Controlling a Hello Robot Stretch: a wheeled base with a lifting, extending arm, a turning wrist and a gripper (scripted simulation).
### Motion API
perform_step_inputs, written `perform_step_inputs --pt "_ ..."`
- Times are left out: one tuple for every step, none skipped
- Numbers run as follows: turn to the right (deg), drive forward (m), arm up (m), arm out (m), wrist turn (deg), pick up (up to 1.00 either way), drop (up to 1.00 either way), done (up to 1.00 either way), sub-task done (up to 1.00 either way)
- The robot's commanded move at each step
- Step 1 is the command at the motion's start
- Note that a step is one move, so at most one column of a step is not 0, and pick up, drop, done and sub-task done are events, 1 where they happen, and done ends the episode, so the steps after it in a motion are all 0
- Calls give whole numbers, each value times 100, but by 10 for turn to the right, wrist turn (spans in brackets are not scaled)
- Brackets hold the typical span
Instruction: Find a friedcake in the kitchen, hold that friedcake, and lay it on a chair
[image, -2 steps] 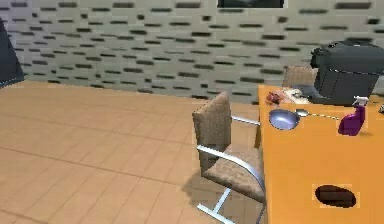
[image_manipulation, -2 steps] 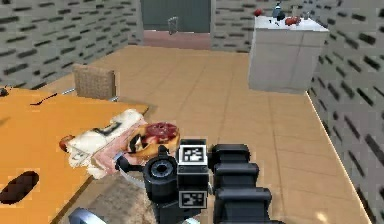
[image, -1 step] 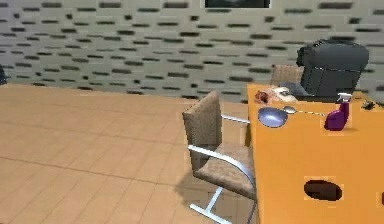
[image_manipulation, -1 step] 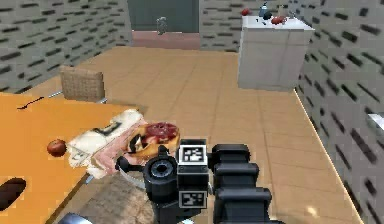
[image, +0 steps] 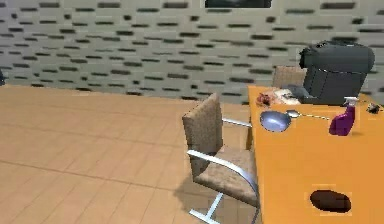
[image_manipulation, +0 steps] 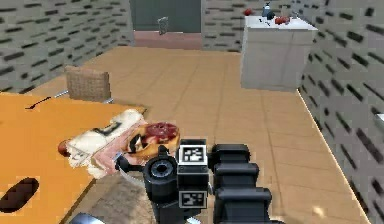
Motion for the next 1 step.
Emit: perform_step_inputs --pt "-450 0 0 0 0 0 0 0 0"
